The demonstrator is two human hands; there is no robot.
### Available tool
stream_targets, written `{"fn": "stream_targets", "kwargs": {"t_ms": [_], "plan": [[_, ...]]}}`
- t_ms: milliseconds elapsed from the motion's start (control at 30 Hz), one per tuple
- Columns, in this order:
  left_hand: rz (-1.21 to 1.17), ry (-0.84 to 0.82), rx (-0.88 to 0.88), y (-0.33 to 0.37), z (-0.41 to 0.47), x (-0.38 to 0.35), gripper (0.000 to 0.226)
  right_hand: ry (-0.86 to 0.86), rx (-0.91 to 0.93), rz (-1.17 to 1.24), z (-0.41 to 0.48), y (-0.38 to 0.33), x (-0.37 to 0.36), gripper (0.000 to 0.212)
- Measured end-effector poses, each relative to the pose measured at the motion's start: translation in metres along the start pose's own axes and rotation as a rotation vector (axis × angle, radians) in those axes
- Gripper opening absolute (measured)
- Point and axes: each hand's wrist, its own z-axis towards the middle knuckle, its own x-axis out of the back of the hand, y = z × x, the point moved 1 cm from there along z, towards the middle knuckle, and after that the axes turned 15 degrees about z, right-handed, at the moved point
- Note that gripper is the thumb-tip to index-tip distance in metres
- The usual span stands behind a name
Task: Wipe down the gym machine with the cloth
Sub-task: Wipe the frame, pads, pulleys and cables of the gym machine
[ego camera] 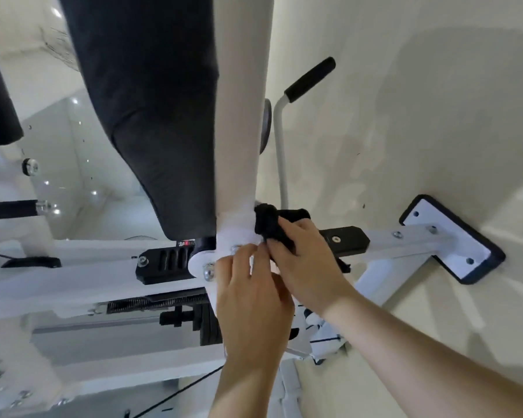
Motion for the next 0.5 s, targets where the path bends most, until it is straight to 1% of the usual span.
{"fn": "stream_targets", "kwargs": {"t_ms": [33, 100, 167, 200, 233, 300, 333, 367, 500], "plan": [[-0.018, -0.037, -0.022, 0.002, 0.0, 0.005, 0.043, 0.025, -0.029, -0.042, -0.002, 0.002, 0.005, 0.018], [-0.091, -0.115, -0.026, 0.01, 0.002, 0.014, 0.05, 0.083, -0.081, 0.012, -0.004, -0.003, 0.012, 0.028], [-0.143, -0.129, -0.01, 0.016, 0.008, 0.022, 0.06, 0.084, -0.115, 0.245, 0.0, -0.022, 0.01, 0.027], [-0.177, -0.107, 0.001, 0.017, 0.013, 0.026, 0.064, 0.06, -0.133, 0.377, 0.004, -0.032, 0.008, 0.024], [-0.201, -0.077, 0.008, 0.018, 0.019, 0.031, 0.065, 0.035, -0.165, 0.483, 0.008, -0.041, 0.006, 0.026], [-0.203, -0.085, 0.025, 0.02, 0.027, 0.041, 0.063, -0.01, -0.197, 0.61, 0.009, -0.049, 0.009, 0.044], [-0.196, -0.093, 0.019, 0.021, 0.03, 0.046, 0.064, -0.01, -0.186, 0.65, 0.01, -0.052, 0.012, 0.05], [-0.182, -0.066, -0.006, 0.022, 0.032, 0.05, 0.066, 0.005, -0.168, 0.68, 0.012, -0.057, 0.015, 0.053], [-0.177, 0.032, -0.027, 0.023, 0.048, 0.058, 0.067, 0.055, -0.018, 0.757, 0.015, -0.074, 0.024, 0.046]]}}
